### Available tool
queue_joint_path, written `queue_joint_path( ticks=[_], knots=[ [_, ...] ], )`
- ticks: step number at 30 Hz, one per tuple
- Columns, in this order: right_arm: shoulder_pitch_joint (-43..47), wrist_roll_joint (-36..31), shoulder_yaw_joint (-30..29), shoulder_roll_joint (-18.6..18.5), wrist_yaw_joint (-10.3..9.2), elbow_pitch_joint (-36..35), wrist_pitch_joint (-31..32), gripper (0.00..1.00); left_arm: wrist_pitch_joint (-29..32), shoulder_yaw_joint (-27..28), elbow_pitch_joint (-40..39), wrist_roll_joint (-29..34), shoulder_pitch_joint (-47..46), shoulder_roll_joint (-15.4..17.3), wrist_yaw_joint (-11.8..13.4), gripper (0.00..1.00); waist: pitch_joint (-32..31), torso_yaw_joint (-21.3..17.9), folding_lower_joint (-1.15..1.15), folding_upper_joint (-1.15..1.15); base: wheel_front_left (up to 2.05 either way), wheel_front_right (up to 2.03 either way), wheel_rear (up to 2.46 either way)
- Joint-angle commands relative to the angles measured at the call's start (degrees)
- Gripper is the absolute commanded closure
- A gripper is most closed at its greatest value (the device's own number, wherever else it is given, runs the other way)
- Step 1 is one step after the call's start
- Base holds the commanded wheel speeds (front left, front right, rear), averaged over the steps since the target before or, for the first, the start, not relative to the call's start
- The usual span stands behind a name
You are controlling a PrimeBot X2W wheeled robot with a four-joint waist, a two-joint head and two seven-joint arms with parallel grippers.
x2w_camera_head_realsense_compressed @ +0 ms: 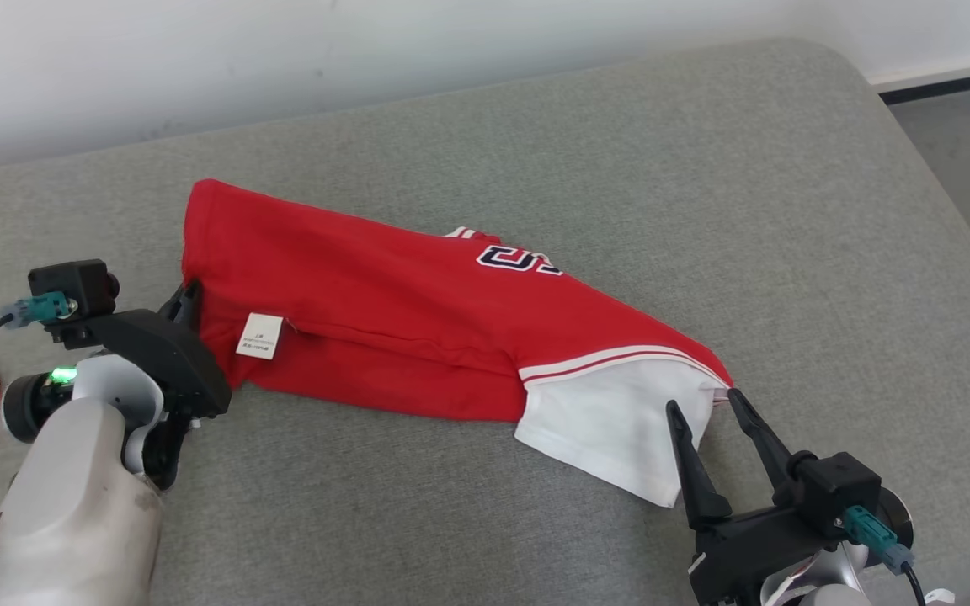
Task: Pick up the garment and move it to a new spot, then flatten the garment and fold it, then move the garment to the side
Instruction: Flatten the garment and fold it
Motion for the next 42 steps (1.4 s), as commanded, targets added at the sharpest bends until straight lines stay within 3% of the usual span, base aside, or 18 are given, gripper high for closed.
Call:
queue_joint_path(
  ticks=[1, 10, 18, 27, 32, 38, 42],
  knots=[
    [0.6, 0.0, -0.5, 0.0, -0.13, 0.0, -0.2, 0.0, -1.2, 0.6, -1.5, -1.6, 1.7, -0.4, -0.2, 1.0, -1.2, 1.5, 0.0, 0.0, 0.0, 0.0, 0.0],
    [2.6, -0.1, -2.0, 0.0, -0.13, -0.3, 0.4, 0.0, -5.0, 1.2, -16.2, -4.4, 10.8, -2.3, 0.1, 1.0, -4.3, 6.1, 0.0, 0.0, 0.0, 0.0, 0.0],
    [3.9, 0.0, -2.9, 0.0, -0.13, -0.8, 1.0, 0.0, 0.1, 0.8, -36.6, -6.0, 27.1, -3.5, 5.4, 1.0, -6.6, 9.6, 0.0, 0.0, 0.0, 0.0, 0.0],
    [4.7, 0.4, -3.0, 0.0, -0.13, -1.2, 1.3, 0.0, 7.3, 0.4, -54.6, -6.3, 43.8, -2.0, 11.5, 1.0, -7.6, 10.7, 0.0, 0.0, 0.0, 0.0, 0.0],
    [4.6, 0.2, -3.1, 0.0, -0.13, -1.5, 1.6, 0.0, 7.6, -0.2, -53.1, -4.0, 43.9, -0.8, 12.5, 1.0, -6.9, 10.2, 0.0, 0.0, 0.0, 0.0, 0.0],
    [3.4, 0.0, -2.0, 0.0, -0.13, -1.8, 2.0, 0.0, 4.9, 0.0, -41.0, -2.5, 38.3, -0.7, 12.6, 1.0, -5.7, 8.2, 0.0, 0.0, 0.0, 0.0, 0.0],
    [2.8, -0.3, -1.6, 0.0, -0.13, -1.8, 2.1, 0.0, -0.1, 0.2, -32.5, -1.4, 34.0, -0.6, 11.2, 1.0, -5.2, 6.9, 0.0, 0.0, 0.0, 0.0, 0.0]
  ],
)
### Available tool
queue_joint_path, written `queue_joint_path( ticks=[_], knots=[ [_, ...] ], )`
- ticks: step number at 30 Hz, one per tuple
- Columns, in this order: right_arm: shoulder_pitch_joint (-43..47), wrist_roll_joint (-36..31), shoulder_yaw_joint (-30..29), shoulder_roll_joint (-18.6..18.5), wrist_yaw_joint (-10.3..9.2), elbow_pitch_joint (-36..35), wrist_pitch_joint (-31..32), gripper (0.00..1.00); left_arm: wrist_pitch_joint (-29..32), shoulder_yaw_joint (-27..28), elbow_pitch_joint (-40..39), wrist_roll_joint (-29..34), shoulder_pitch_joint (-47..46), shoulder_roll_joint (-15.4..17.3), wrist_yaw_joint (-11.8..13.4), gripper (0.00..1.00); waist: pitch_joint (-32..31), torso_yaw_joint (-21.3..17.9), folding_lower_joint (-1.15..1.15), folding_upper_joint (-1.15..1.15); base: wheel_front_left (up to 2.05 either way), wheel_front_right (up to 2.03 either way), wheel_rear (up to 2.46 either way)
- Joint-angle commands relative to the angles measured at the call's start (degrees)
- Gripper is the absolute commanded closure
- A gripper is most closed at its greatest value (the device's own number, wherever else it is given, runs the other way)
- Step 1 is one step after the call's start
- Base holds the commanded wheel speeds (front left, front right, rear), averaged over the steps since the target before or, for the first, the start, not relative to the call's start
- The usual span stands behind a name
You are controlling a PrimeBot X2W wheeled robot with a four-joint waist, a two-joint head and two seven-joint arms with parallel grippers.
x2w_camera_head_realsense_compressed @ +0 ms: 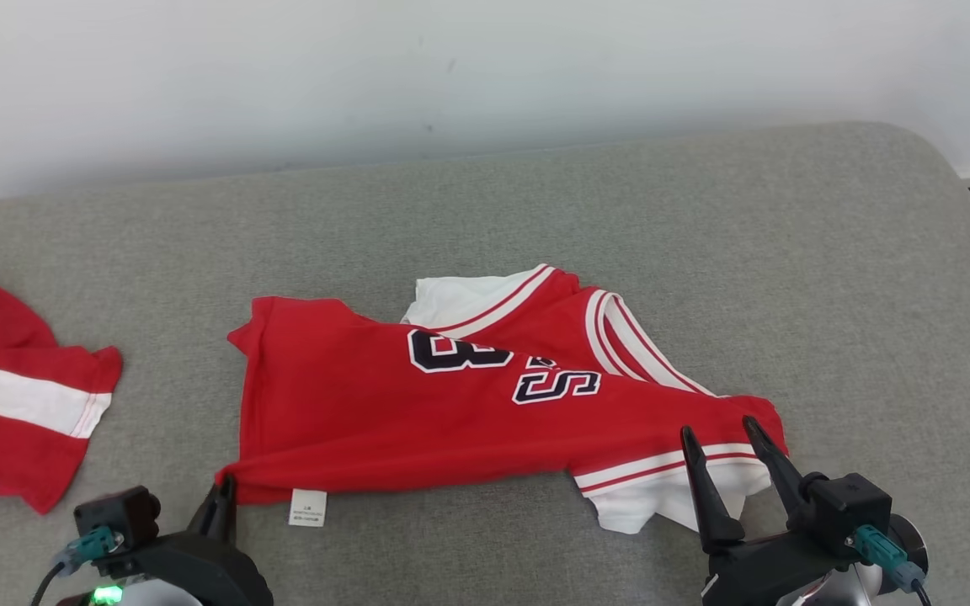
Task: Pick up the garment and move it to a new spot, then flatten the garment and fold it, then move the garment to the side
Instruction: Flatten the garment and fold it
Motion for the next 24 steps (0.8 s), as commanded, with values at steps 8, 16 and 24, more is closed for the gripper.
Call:
queue_joint_path(
  ticks=[8, 16, 24],
  knots=[
    [0.1, -0.5, -0.4, 0.0, -0.13, 0.1, 0.2, 0.0, -9.6, 0.4, 9.2, 1.2, -3.8, -1.0, -2.0, 0.0, -0.5, -1.4, 0.0, 0.0, 0.0, 0.0, 0.0],
    [1.8, -0.4, -1.7, 0.0, -0.13, -0.2, 0.6, 0.0, -16.3, 2.3, 7.4, 2.2, 0.1, -1.9, -3.7, 0.0, -3.4, 0.5, 0.0, 0.0, 0.0, 0.0, 0.0],
    [4.0, 0.3, -4.1, 0.0, -0.13, 0.6, 1.8, 0.0, -16.5, 5.9, -7.6, 8.9, 8.6, -4.2, -5.2, 0.0, -6.2, 2.7, 0.0, 0.0, 0.0, 0.0, 0.0]
  ],
)
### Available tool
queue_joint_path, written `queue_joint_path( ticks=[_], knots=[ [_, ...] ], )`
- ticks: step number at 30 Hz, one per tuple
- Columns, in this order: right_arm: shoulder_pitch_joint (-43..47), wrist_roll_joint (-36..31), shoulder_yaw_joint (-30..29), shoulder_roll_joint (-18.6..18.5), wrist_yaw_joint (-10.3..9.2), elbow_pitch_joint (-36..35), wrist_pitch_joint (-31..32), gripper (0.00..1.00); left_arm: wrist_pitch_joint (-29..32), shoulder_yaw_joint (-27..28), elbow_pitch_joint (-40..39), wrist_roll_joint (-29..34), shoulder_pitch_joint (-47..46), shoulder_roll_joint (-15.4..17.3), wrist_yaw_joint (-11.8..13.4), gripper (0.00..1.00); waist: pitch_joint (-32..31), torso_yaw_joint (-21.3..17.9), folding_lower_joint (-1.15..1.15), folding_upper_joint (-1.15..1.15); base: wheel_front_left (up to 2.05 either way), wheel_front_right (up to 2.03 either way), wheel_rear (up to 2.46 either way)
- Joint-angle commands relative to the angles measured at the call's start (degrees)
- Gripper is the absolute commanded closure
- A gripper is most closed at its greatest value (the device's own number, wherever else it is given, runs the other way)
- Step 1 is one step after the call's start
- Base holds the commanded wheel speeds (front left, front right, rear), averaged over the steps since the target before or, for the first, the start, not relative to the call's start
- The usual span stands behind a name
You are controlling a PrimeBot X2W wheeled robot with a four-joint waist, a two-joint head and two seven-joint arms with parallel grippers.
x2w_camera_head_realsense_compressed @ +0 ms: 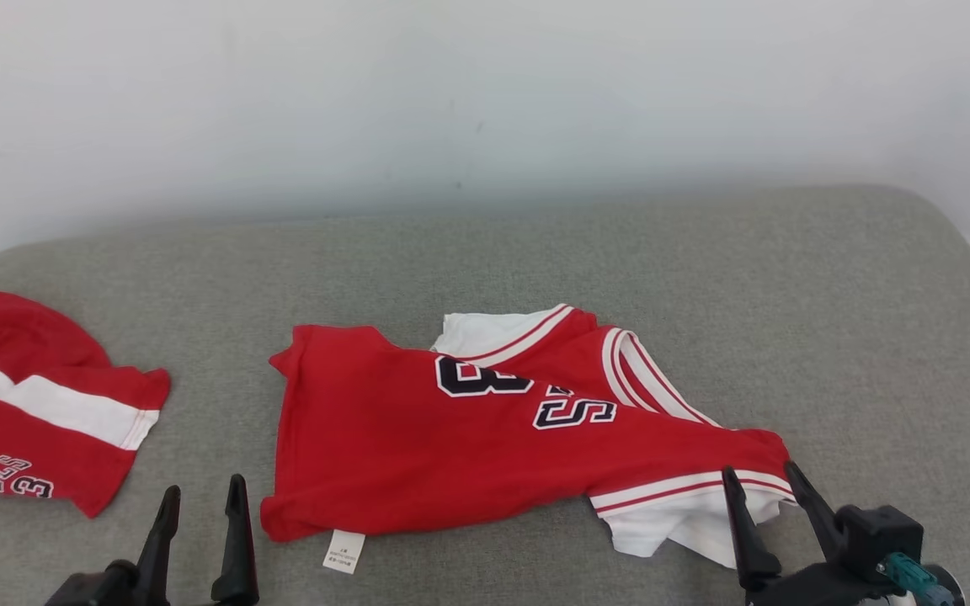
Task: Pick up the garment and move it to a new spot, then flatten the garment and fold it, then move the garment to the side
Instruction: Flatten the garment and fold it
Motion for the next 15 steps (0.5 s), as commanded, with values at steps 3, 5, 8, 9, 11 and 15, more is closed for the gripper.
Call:
queue_joint_path(
  ticks=[3, 5, 8, 9, 11, 15],
  knots=[
    [1.5, 0.8, -1.9, 0.0, -0.13, 1.1, 2.2, 0.0, -0.1, 1.4, -4.9, 3.1, 3.7, -1.2, -0.7, 0.0, -1.5, 1.7, 0.0, 0.0, 0.0, 0.0, 0.0],
    [2.0, 0.8, -3.0, 0.0, -0.13, 1.9, 3.7, 0.0, -0.1, 2.3, -7.2, 4.6, 5.4, -1.9, -0.9, 0.0, -1.7, 2.0, 0.0, 0.0, 0.0, 0.0, 0.0],
    [2.8, 1.1, -4.5, 0.0, -0.13, 3.3, 6.4, 0.0, -0.1, 3.2, -9.7, 6.2, 7.5, -2.7, -1.2, 0.0, -1.9, 2.5, 0.0, 0.0, 0.0, 0.0, 0.0],
    [3.0, 1.2, -4.9, 0.0, -0.13, 3.6, 7.3, 0.0, -0.1, 3.5, -10.3, 6.7, 8.3, -2.9, -1.2, 0.0, -1.9, 2.6, 0.0, 0.0, 0.0, 0.0, 0.0],
    [3.2, 1.4, -5.8, -0.1, -0.13, 4.9, 9.5, 0.0, -0.1, 3.9, -11.3, 7.4, 9.4, -3.3, -1.4, 0.0, -1.8, 2.9, 0.0, 0.0, 0.0, 0.0, 0.0],
    [3.1, 2.1, -6.7, -0.1, -0.13, 7.3, 13.2, 0.0, -0.1, 4.0, -11.9, 8.2, 10.3, -3.8, -1.7, 0.0, -1.1, 3.8, 0.0, 0.0, 0.0, 0.0, 0.0]
  ],
)
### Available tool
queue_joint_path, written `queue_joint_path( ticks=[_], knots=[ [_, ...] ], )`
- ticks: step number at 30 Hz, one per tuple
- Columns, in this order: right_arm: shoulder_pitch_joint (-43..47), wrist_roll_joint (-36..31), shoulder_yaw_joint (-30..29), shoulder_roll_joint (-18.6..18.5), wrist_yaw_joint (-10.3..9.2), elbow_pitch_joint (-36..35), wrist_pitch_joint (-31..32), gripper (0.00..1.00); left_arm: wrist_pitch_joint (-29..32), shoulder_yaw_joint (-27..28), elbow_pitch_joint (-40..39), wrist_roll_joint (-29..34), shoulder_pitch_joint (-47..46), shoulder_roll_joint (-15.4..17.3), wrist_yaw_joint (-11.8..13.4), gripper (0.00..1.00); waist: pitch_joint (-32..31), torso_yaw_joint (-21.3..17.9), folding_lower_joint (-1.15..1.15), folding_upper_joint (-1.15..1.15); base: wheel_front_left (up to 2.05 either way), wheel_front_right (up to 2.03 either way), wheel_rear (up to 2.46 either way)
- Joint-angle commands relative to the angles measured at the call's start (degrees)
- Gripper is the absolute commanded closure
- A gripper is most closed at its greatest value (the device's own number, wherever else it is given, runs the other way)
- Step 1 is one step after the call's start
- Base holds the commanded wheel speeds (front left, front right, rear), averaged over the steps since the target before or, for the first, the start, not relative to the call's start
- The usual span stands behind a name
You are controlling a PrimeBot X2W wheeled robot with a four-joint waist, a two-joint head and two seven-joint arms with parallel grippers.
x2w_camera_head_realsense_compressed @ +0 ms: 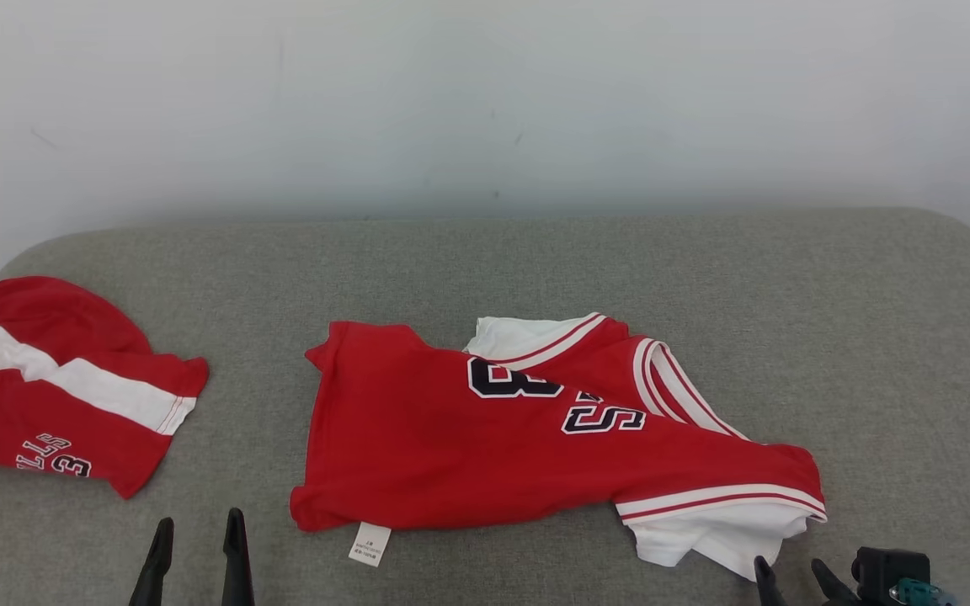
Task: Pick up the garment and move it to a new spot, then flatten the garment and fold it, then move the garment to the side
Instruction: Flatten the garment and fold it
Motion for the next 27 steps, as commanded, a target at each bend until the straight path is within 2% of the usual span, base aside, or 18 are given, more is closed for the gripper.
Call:
queue_joint_path(
  ticks=[1, 14, 15, 16, 17, 22, 27],
  knots=[
    [-0.2, 0.2, -0.2, 0.0, -0.13, 0.7, 0.6, 0.0, 0.0, 0.2, -0.3, 0.3, 0.4, -0.2, -0.1, 0.0, 0.7, 0.7, 0.0, 0.0, 0.0, 0.0, 0.0],
    [-6.6, -4.9, -1.4, 0.0, -0.13, 10.3, 5.5, 0.0, -0.1, -0.7, 0.8, 1.3, -2.1, -0.6, -0.9, 0.0, 4.0, 2.7, 0.0, 0.0, 0.0, 0.0, 0.0],
    [-6.9, -5.1, -1.6, 0.0, -0.13, 11.0, 5.8, 0.58, -0.1, -0.7, 0.9, 1.3, -2.1, -0.6, -1.0, 0.0, 4.0, 2.7, 0.0, 0.0, 0.0, 0.0, 0.0],
    [-7.1, -5.3, -1.7, 0.0, -0.13, 11.4, 5.8, 0.86, -0.1, -0.7, 1.0, 1.3, -2.1, -0.6, -0.9, 0.0, 4.0, 2.7, 0.0, 0.0, 0.0, 0.0, 0.0],
    [-7.3, -5.7, -2.0, 0.0, -0.13, 11.7, 5.6, 1.0, -0.1, -0.7, 1.0, 1.4, -2.2, -0.6, -0.9, 0.0, 3.9, 2.7, 0.0, 0.0, 0.0, 0.0, 0.0],
    [-6.4, -7.1, -6.2, -0.1, -0.13, 8.6, 2.8, 1.0, -0.1, -0.6, 1.1, 1.2, -1.6, -0.7, -0.6, 0.0, 2.8, 2.1, 0.0, 0.0, 0.0, 0.0, 0.0],
    [-3.2, -7.1, -8.8, 0.0, -0.13, 3.9, 4.0, 1.0, -0.1, -0.3, 1.0, 0.6, -0.6, -0.7, -0.2, 0.0, 1.5, 0.6, 0.0, 0.0, 0.0, 0.0, 0.0]
  ],
)
